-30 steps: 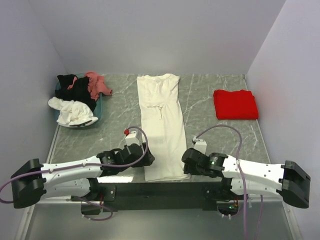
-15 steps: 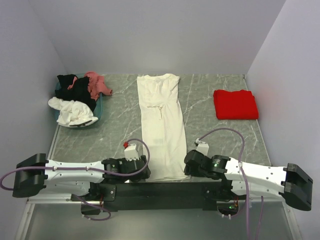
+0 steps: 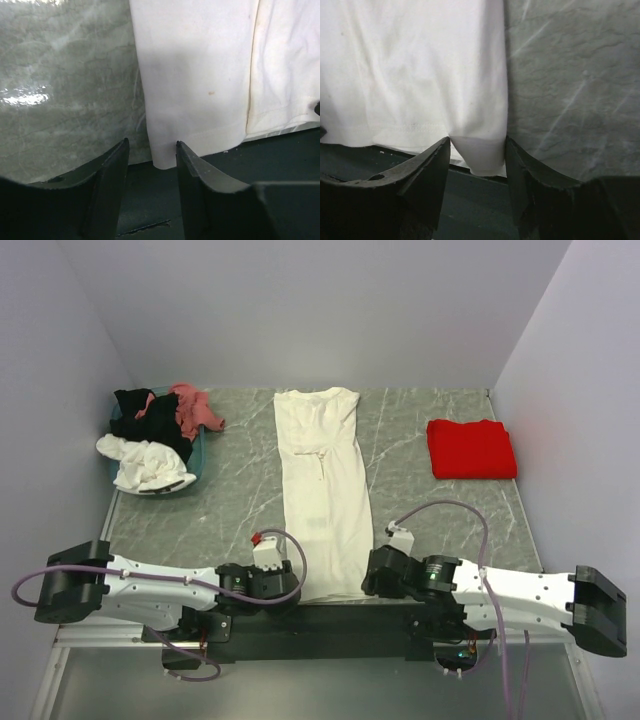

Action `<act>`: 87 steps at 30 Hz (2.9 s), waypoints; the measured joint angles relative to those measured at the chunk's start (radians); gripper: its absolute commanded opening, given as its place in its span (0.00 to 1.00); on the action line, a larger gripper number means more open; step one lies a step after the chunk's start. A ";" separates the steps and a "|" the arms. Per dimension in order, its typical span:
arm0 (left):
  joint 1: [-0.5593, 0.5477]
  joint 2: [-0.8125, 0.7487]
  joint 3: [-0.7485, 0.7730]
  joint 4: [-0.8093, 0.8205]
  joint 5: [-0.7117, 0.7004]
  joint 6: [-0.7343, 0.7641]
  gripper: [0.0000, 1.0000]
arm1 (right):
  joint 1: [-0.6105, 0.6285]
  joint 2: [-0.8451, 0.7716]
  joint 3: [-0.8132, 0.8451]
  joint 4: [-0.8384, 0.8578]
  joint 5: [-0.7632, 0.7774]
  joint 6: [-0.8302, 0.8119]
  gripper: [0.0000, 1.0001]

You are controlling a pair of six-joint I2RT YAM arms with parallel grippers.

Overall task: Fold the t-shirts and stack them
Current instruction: Fold the tshirt

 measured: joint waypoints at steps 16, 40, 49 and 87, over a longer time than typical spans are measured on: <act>-0.030 -0.038 -0.075 0.115 0.002 -0.049 0.29 | 0.057 0.076 0.035 0.002 0.042 0.054 0.45; -0.072 -0.134 -0.170 0.251 0.118 0.054 0.00 | 0.227 0.113 0.092 -0.156 0.036 0.110 0.00; -0.248 -0.168 -0.151 0.172 0.106 -0.039 0.00 | 0.408 0.250 0.201 -0.271 0.010 0.232 0.00; 0.562 -0.039 -0.018 0.490 0.095 0.572 0.00 | -0.295 0.550 0.605 -0.058 0.170 -0.464 0.00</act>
